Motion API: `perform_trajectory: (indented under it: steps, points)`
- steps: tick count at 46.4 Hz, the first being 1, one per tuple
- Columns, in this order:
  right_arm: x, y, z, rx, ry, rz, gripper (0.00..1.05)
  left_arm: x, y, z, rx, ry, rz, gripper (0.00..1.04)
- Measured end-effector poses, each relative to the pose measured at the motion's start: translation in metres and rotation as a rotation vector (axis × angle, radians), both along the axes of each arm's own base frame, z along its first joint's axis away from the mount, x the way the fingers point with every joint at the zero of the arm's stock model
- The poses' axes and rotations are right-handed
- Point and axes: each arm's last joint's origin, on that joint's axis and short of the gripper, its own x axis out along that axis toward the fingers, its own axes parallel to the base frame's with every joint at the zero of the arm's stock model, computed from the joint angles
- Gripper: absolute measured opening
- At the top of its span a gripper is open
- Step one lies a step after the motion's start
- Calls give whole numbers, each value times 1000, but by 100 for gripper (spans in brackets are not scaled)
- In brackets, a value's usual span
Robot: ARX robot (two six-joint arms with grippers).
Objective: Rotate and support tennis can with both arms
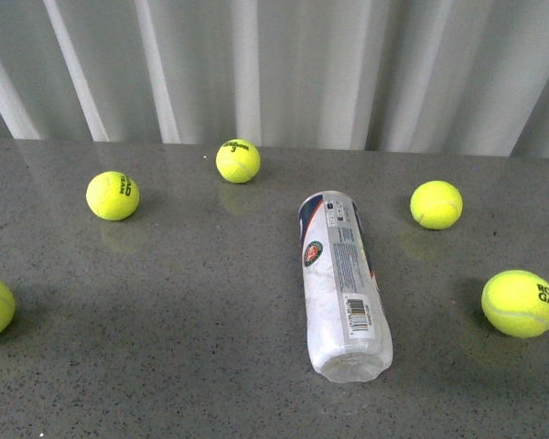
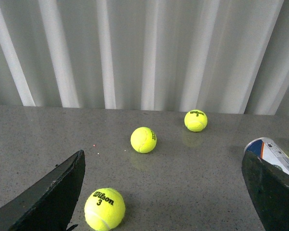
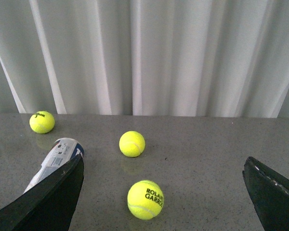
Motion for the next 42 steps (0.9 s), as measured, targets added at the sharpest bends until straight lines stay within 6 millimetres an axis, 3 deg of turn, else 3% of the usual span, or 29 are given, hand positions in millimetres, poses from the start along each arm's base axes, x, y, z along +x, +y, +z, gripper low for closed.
perform_trajectory:
  steps: [42]
  points:
    - [0, 0, 0, 0, 0, 0, 98, 0, 0, 0, 0, 0, 0, 98]
